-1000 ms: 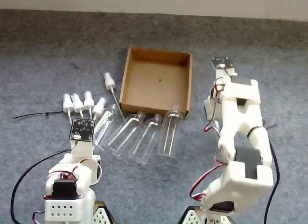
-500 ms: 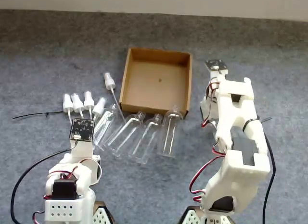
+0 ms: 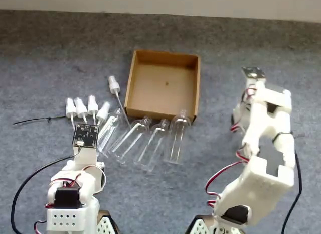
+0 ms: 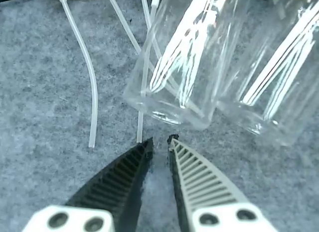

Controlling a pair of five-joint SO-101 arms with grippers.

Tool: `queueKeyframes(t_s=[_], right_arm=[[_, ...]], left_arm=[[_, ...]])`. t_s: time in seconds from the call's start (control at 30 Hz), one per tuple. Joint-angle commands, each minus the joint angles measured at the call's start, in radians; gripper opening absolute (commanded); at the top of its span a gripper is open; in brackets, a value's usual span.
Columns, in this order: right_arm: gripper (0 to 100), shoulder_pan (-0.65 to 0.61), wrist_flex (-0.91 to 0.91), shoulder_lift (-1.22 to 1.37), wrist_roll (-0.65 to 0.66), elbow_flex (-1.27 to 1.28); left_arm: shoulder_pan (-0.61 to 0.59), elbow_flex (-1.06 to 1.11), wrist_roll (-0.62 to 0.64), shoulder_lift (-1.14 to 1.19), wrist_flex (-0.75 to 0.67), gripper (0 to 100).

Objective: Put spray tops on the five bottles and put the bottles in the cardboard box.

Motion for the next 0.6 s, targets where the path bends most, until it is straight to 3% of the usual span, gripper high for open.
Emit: queueKeyframes(t_s=[0.0,0.17,0.4,0.57], right_arm=[[12.3,0.104,-0.005,-0.019,0.074,-0.059],[12.3,0.193,-0.015,-0.015,0.117,-0.059],[12.8,0.219,-0.013,-0.013,0.129,-0.058],[21.7,0.211,-0.007,-0.019,0.129,-0.058]], left_arm=[[0.010,0.018,0.009,-0.012,0.005,6],[0.010,0.018,0.009,-0.012,0.005,6],[0.010,0.018,0.009,-0.012,0.005,6],[0.010,0.018,0.009,-0.012,0.005,6]])
